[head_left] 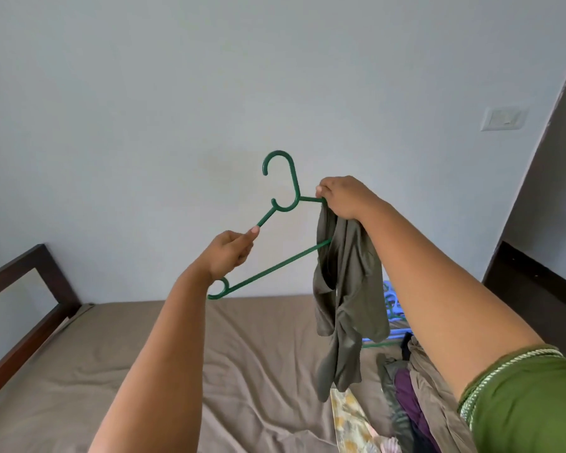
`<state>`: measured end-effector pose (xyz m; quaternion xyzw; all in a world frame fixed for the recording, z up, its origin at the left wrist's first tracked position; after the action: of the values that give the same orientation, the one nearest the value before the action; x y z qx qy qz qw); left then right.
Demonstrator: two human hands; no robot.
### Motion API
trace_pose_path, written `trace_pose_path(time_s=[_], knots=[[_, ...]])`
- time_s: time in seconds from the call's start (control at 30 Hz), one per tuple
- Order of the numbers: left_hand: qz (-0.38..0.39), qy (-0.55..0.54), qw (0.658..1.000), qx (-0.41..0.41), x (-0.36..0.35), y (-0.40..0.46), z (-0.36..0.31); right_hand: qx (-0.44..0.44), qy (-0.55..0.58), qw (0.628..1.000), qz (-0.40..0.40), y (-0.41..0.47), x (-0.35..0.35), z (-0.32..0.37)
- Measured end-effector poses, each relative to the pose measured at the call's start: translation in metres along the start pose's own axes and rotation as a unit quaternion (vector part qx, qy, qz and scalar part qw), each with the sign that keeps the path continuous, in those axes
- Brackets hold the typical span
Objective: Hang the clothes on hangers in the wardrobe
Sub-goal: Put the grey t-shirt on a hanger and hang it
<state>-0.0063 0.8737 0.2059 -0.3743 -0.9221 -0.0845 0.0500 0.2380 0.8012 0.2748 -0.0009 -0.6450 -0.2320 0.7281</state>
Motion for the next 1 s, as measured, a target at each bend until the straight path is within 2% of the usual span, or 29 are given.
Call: trace_pose_path(time_s=[0.1,0.2,0.23,0.3,0.33,0.37,0.4,0.43,0.47,0.5,0.53,0.57,0.63,0.7,0.8,0.83,0.87,0.93,1.0], knots=[[-0.015,-0.067,0.998,0.002,-0.005,0.000,0.006,-0.010,0.026,0.999,-0.043,-0.009,0.006,0.008],[0.075,-0.183,0.979,0.040,-0.009,-0.008,0.008,-0.005,-0.022,0.996,-0.084,-0.020,0.004,0.012],[0.134,-0.258,0.956,0.050,-0.009,-0.010,0.006,-0.001,-0.016,0.995,-0.101,-0.023,0.003,0.013],[0.216,-0.430,0.876,0.030,-0.007,-0.012,-0.004,-0.015,0.032,0.992,-0.123,-0.022,-0.004,0.013],[0.201,-0.499,0.843,0.020,-0.005,-0.008,-0.004,-0.031,0.065,0.989,-0.128,-0.020,-0.008,0.013],[0.148,-0.540,0.828,0.023,-0.006,0.000,0.003,-0.046,0.092,0.986,-0.128,-0.019,-0.011,0.014],[0.071,-0.531,0.844,0.025,-0.007,0.008,0.014,-0.056,0.107,0.985,-0.125,-0.017,-0.014,0.017],[0.000,-0.457,0.889,0.018,-0.011,0.015,0.027,-0.065,0.115,0.984,-0.116,-0.016,-0.017,0.019],[-0.035,-0.335,0.942,0.013,-0.020,0.019,0.039,-0.073,0.122,0.985,-0.103,-0.015,-0.020,0.022],[-0.027,-0.204,0.978,0.017,-0.035,0.019,0.049,-0.081,0.129,0.984,-0.092,-0.014,-0.023,0.024],[0.002,-0.094,0.995,0.035,-0.052,0.019,0.061,-0.088,0.140,0.983,-0.084,-0.013,-0.027,0.027],[0.016,-0.004,0.998,0.056,-0.066,0.020,0.072,-0.093,0.151,0.981,-0.079,-0.013,-0.029,0.031],[-0.011,0.134,0.989,0.058,-0.087,0.023,0.082,-0.098,0.171,0.978,-0.070,-0.014,-0.032,0.039],[-0.077,0.184,0.980,0.029,-0.092,0.028,0.082,-0.098,0.189,0.975,-0.059,-0.014,-0.037,0.045],[-0.115,0.179,0.976,0.034,-0.076,0.033,0.083,-0.105,0.209,0.970,-0.062,-0.015,-0.041,0.043],[-0.122,0.122,0.984,0.052,-0.067,0.033,0.084,-0.112,0.214,0.968,-0.065,-0.016,-0.043,0.038],[-0.134,0.016,0.988,0.078,-0.058,0.030,0.083,-0.118,0.212,0.968,-0.064,-0.015,-0.045,0.032],[-0.172,-0.207,0.956,0.115,-0.042,0.023,0.083,-0.130,0.193,0.971,-0.048,-0.014,-0.050,0.019],[-0.195,-0.300,0.923,0.142,-0.026,0.016,0.080,-0.154,0.100,0.982,-0.038,-0.013,-0.057,0.005]])
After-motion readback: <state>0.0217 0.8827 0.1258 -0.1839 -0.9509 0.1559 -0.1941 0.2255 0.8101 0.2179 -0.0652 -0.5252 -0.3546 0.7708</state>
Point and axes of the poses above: each hand's wrist, its own y-axis towards the middle knuckle, its own x-axis out of the back of the hand, z = x × y, the point moved 4 cm from there along y, towards the middle knuckle, and after that the axes turned 15 degrees about -y, right-handed, at the moved point
